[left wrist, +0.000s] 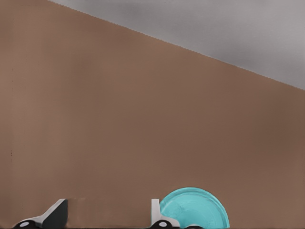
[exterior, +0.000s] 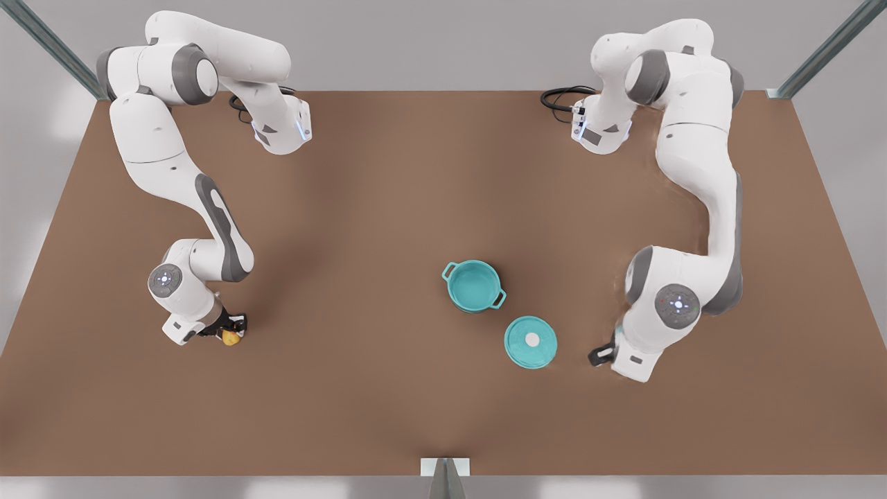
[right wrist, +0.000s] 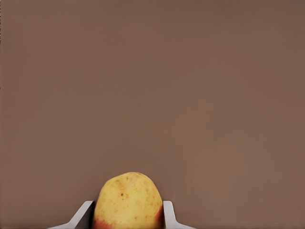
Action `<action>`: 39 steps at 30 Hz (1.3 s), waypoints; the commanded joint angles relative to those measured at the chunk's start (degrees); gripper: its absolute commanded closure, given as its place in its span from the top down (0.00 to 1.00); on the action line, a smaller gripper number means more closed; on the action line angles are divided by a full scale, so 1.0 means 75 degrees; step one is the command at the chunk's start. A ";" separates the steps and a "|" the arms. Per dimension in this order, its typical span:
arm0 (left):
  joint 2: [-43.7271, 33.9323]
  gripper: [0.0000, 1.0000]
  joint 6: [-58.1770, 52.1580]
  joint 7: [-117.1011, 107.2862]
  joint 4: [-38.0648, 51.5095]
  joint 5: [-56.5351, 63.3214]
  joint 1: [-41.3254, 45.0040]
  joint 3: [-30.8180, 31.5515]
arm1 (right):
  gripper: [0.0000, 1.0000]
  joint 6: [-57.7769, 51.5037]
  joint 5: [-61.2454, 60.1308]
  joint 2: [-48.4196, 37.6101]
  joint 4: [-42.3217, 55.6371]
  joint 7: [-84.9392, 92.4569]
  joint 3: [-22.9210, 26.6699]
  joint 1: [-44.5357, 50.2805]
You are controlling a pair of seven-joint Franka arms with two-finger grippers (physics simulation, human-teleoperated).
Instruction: Open the pot lid and put the potato into the pot
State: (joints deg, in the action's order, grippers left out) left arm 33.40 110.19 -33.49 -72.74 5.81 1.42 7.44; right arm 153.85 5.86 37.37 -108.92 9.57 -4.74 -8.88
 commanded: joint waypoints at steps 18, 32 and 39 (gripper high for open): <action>-0.2496 1.00 -0.1227 0.4688 -0.2020 -0.0553 -0.0717 0.0004 | 0.52 -0.0403 0.0003 -0.0517 0.0003 0.0399 -0.0024 0.0058; -0.2484 1.00 -0.1238 0.4606 -0.2032 -0.0553 -0.0705 0.0004 | 0.52 -0.2653 -0.0524 -0.2041 0.0202 -0.2670 -0.0785 0.1664; -0.2484 1.00 -0.1238 0.4594 -0.2032 -0.0553 -0.0705 0.0004 | 0.53 -0.3169 -0.0512 -0.1760 0.1479 -0.5928 -0.1278 0.3562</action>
State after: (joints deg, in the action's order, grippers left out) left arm 14.83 100.94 -2.67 -88.01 1.62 -3.87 7.45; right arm 133.40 1.63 23.87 -98.87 -2.96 -14.11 16.39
